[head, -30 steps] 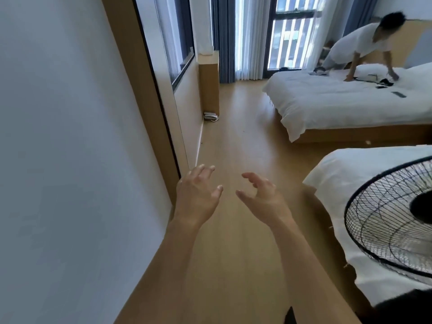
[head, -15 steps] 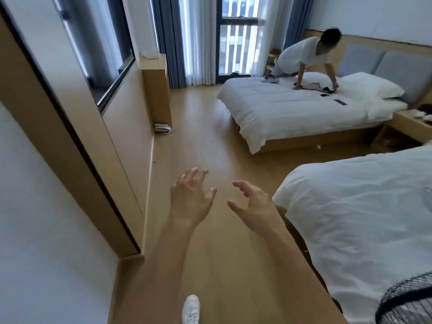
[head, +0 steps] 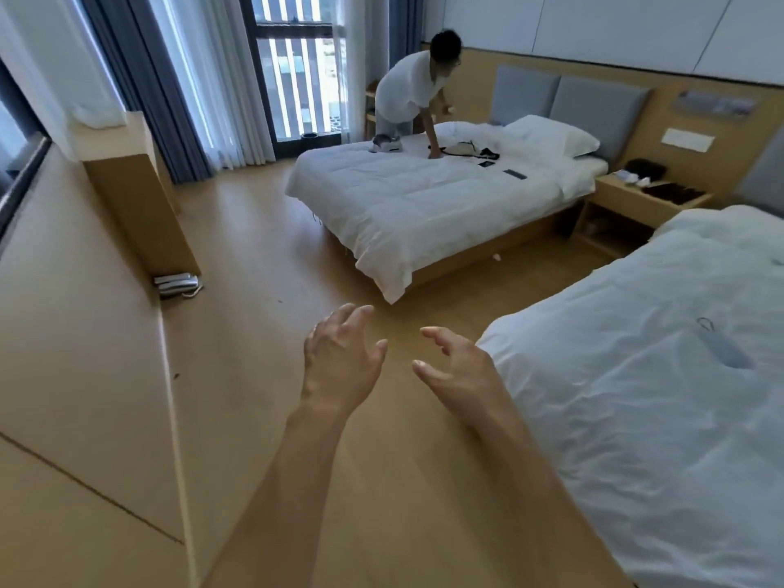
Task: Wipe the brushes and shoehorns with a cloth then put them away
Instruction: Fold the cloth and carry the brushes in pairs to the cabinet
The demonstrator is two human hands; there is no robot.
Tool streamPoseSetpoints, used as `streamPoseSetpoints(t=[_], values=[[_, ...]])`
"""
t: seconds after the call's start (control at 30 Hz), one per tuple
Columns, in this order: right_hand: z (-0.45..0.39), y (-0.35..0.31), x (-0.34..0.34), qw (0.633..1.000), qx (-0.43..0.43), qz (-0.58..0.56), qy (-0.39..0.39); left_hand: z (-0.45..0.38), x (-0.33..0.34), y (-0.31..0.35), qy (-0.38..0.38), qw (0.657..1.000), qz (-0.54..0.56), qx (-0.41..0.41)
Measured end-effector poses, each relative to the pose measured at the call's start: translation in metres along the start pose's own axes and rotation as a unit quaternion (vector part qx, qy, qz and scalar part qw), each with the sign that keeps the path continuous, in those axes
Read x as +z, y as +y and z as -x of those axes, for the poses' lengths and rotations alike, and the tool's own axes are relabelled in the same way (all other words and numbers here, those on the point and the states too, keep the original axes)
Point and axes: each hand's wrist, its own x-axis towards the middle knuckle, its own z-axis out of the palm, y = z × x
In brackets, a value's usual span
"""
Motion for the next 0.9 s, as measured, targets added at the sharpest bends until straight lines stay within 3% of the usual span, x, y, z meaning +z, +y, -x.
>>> streamPoseSetpoints(t=[0.4, 0.7, 0.9], values=[[-0.272, 0.025, 0.02, 1.0, 0.01, -0.005, -0.006, -0.247, 0.07, -0.037, -0.014, 0.999, -0.044, -0.008], [-0.46, 0.043, -0.017, 1.0, 0.018, -0.011, -0.022, -0.436, 0.128, -0.007, -0.017, 0.999, -0.024, 0.017], [-0.541, 0.1, -0.05, 0.996, 0.081, -0.004, 0.032, -0.549, 0.195, 0.031, -0.073, 0.994, -0.005, 0.08]])
